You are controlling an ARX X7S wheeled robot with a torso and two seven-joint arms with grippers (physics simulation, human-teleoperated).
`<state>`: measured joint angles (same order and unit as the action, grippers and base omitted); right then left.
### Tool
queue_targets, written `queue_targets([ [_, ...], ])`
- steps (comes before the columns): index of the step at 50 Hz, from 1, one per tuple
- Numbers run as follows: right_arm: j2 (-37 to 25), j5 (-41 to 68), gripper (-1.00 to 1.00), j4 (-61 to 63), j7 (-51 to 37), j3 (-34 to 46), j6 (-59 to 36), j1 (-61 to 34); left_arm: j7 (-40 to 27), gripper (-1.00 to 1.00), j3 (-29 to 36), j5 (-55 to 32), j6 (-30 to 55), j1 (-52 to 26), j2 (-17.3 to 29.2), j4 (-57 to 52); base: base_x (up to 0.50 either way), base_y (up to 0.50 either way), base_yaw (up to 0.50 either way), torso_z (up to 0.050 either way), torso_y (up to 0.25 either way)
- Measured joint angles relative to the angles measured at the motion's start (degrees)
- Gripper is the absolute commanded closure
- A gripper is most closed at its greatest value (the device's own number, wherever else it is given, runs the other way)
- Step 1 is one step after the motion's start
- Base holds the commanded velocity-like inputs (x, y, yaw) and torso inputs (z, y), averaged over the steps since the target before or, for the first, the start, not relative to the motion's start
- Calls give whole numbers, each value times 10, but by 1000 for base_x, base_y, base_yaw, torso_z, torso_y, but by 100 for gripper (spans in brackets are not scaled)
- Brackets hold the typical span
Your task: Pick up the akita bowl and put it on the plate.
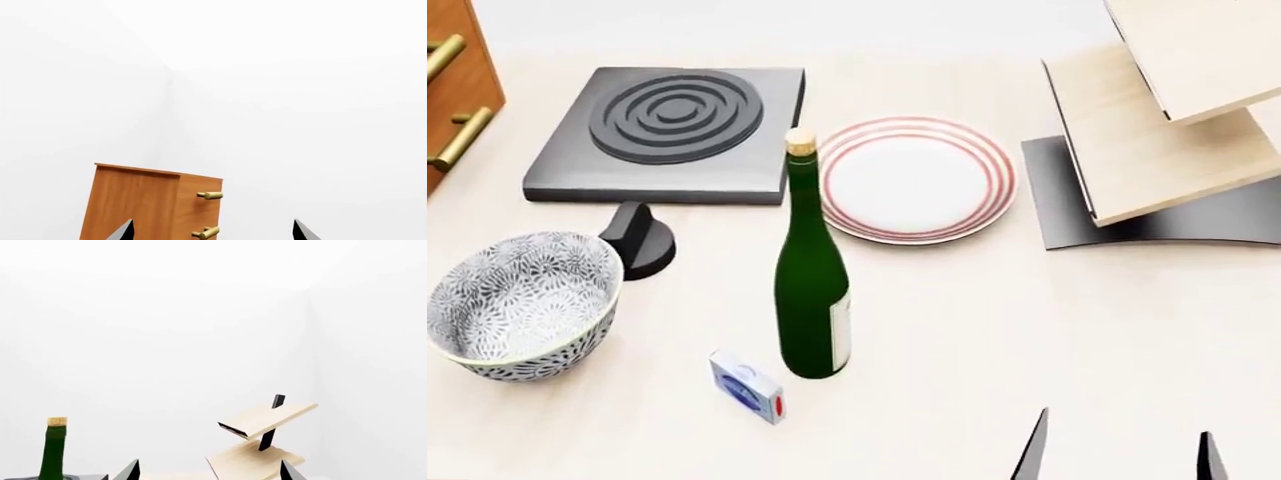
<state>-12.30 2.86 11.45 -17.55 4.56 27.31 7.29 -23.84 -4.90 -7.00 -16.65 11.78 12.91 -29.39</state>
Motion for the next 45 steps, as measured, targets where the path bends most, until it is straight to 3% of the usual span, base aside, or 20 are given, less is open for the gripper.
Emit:
queue_targets([
  [45, -11, 4, -100, -5, -6, 20, 6, 0, -10, -100, 13, 2, -5, 4, 12, 0, 244, 0, 0, 0, 0],
])
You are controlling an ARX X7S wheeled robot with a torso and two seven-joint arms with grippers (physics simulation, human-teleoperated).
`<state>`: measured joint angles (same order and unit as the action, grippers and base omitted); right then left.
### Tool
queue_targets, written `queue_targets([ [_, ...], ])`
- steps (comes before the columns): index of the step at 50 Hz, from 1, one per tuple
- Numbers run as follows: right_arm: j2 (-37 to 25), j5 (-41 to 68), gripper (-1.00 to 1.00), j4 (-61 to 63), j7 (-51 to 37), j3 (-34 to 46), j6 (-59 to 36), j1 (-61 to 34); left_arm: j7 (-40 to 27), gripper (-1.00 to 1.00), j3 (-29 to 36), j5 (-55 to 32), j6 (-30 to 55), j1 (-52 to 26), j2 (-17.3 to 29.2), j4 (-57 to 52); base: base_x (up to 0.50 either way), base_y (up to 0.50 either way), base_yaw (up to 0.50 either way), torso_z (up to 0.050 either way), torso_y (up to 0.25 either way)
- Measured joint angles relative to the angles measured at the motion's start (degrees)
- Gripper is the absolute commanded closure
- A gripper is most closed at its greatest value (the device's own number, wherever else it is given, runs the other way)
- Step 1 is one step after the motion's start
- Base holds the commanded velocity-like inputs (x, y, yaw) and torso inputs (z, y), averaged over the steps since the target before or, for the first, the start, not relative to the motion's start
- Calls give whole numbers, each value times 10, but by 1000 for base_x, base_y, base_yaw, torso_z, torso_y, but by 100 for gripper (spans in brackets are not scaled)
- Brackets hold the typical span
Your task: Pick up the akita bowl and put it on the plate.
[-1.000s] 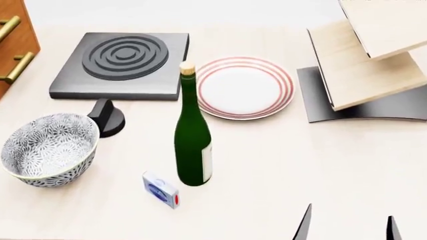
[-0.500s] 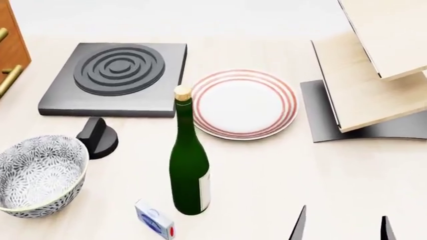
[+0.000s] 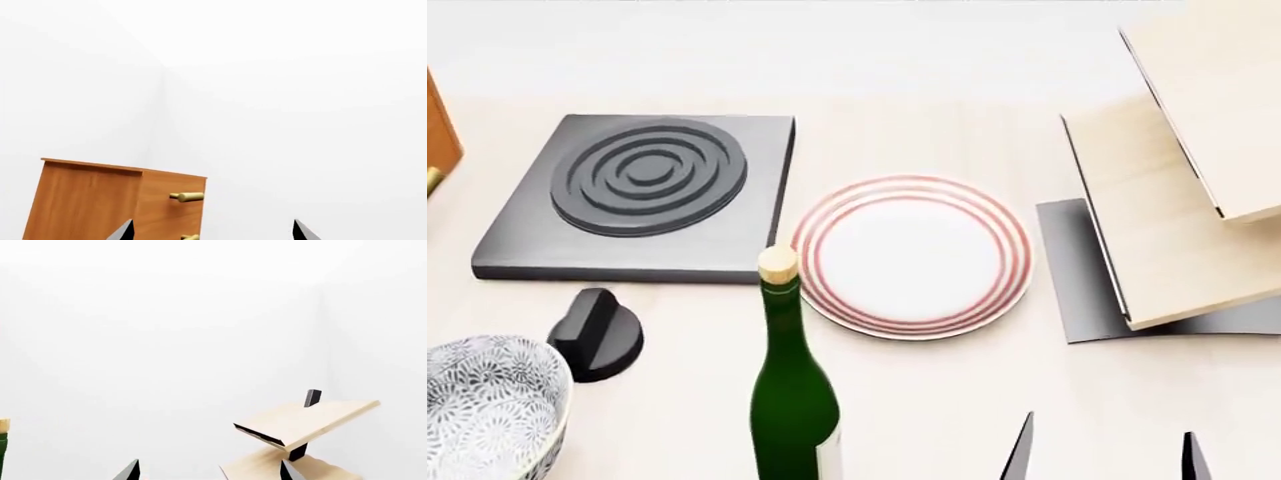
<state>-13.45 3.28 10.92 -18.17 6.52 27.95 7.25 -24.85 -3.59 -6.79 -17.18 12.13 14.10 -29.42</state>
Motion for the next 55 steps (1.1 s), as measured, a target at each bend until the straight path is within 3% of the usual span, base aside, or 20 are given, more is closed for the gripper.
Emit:
queue_targets([
  [55, -11, 2, -100, -5, -14, 14, 4, -2, -14, -100, 12, -1, -3, 2, 12, -1, 259, 0, 0, 0, 0],
])
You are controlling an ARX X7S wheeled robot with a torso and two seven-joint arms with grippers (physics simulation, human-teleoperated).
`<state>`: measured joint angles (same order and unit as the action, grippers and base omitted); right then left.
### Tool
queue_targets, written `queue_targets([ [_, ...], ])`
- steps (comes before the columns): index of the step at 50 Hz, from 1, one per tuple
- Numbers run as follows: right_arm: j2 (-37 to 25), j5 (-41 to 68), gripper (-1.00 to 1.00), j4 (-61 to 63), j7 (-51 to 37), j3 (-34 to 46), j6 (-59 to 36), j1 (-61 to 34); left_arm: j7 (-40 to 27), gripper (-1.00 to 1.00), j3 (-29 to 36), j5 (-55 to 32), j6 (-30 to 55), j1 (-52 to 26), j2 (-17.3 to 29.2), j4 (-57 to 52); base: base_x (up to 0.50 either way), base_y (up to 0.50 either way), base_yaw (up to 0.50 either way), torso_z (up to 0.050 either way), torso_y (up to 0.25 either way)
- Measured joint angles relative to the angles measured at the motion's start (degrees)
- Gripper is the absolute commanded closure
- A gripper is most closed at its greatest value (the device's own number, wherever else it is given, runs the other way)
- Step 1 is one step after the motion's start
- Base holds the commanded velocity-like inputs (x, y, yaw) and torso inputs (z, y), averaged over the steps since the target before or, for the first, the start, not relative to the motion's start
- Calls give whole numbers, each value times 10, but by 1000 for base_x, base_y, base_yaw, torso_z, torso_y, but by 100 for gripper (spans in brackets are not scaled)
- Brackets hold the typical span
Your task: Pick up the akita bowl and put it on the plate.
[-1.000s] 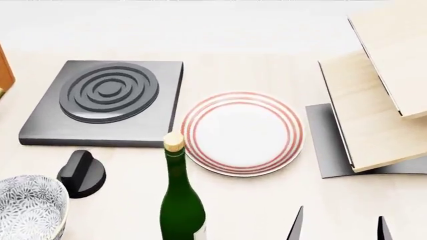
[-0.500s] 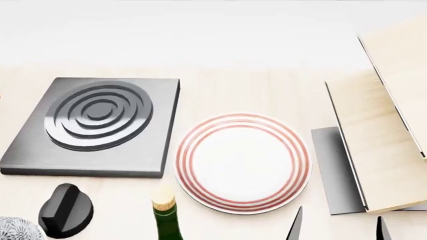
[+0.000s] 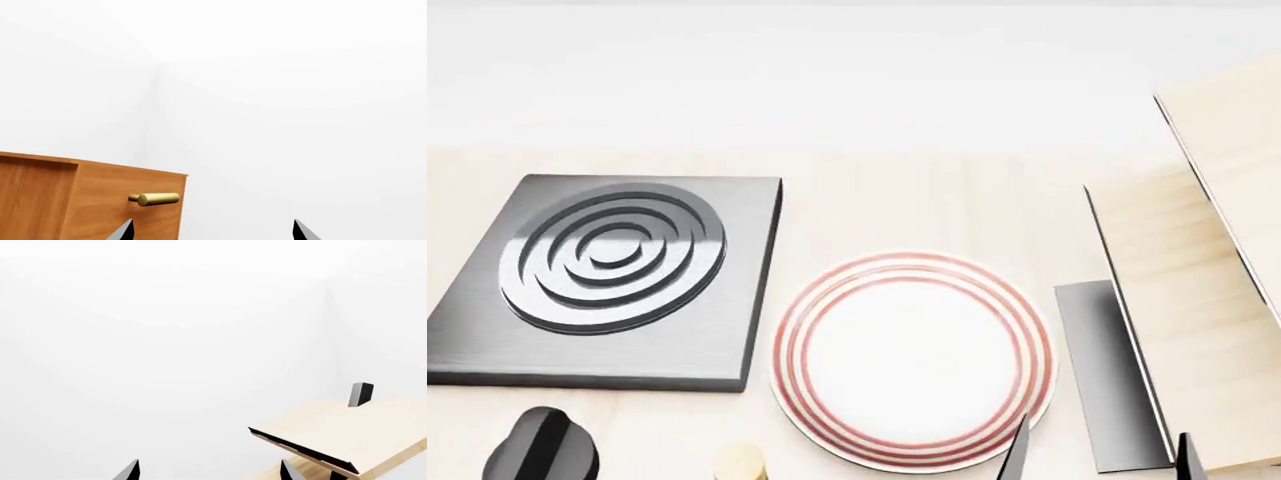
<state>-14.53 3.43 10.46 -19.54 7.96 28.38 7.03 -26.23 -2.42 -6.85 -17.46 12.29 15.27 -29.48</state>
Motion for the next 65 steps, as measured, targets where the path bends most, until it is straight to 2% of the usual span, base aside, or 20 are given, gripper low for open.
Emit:
queue_targets([
  [11, -1, -2, -100, -4, -3, 3, 3, -1, -2, -100, 2, 0, 0, 1, 3, 0, 142, 0, 0, 0, 0],
  [22, -2, -4, -100, -12, -5, 7, 5, -5, -6, -100, -3, 9, 40, 5, 18, -23, 0, 0, 0, 0, 0],
  [38, 0, -10, -100, -24, -6, 19, 4, -11, -6, -100, -61, -19, 158, 18, 75, -103, 0, 0, 0, 0, 0],
  [65, 0, -13, -100, -46, -8, 35, 6, -21, -11, -100, -138, -80, 354, -3, 167, -205, 0, 0, 0, 0, 0],
])
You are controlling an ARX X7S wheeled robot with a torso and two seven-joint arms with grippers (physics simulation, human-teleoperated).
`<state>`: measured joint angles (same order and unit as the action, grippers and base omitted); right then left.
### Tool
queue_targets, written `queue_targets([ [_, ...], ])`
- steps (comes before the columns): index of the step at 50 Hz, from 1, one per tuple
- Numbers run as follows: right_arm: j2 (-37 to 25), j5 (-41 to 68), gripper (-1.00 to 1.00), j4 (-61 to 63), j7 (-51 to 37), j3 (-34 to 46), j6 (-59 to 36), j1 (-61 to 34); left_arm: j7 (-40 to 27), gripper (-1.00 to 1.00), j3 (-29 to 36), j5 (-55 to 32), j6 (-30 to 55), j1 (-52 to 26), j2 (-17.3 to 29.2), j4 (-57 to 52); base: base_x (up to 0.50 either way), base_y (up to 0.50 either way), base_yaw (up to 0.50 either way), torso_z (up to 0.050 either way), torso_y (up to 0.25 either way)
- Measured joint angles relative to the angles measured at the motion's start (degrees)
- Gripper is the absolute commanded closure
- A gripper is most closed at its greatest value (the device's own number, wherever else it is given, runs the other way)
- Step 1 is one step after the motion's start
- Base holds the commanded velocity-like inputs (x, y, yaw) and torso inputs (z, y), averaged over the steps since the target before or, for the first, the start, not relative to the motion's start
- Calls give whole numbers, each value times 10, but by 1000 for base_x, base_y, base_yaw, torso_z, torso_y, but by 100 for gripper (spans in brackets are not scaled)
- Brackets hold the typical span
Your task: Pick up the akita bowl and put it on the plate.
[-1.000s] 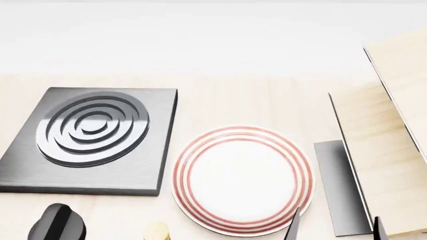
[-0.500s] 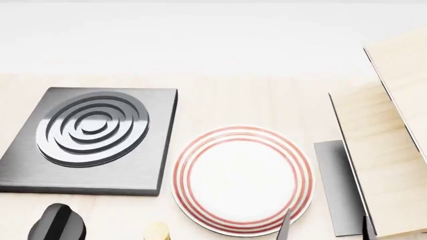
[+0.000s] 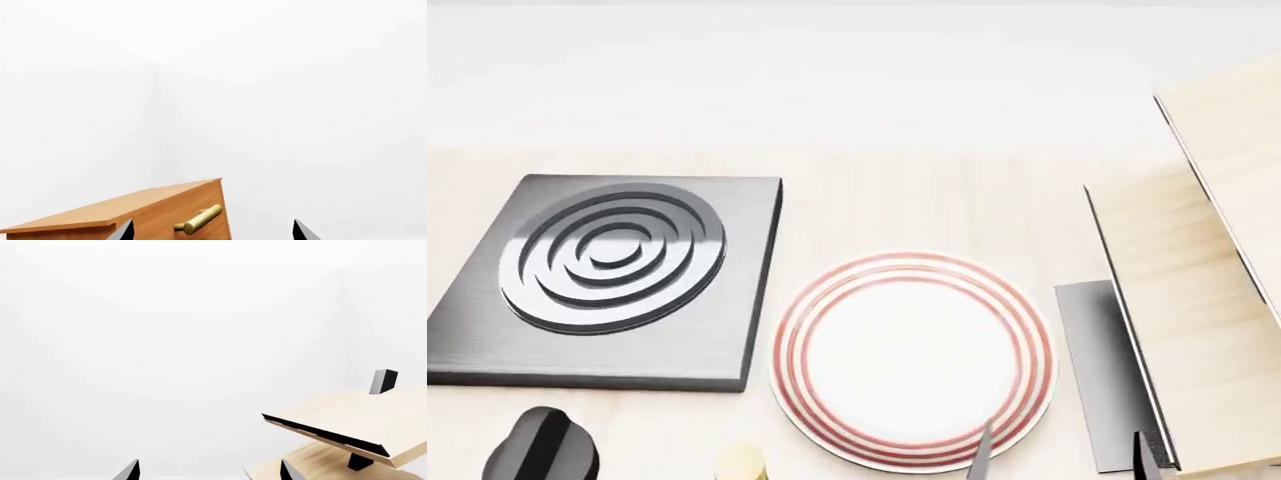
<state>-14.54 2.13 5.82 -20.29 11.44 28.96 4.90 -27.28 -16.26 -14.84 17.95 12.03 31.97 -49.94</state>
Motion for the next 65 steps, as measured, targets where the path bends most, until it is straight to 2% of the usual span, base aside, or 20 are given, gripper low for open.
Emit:
queue_targets([
  [15, 1, 0, -100, -20, -2, 7, 2, -9, 6, -100, -21, -97, 137, -14, 39, -36, 0, 0, 0, 0, 0],
  [32, 1, 0, -100, -33, -5, 13, 3, -15, -20, -100, -93, -289, 298, -47, 81, -63, 0, 0, 0, 0, 0],
  [53, -1, 0, -100, -42, -9, 19, 4, -19, -58, -100, -142, -407, 372, -52, 103, -61, 0, 0, 0, 0, 0],
  [65, -2, 3, -100, -47, -11, 23, 6, -21, -156, -100, -176, -516, 417, -80, 111, -51, 0, 0, 0, 0, 0],
])
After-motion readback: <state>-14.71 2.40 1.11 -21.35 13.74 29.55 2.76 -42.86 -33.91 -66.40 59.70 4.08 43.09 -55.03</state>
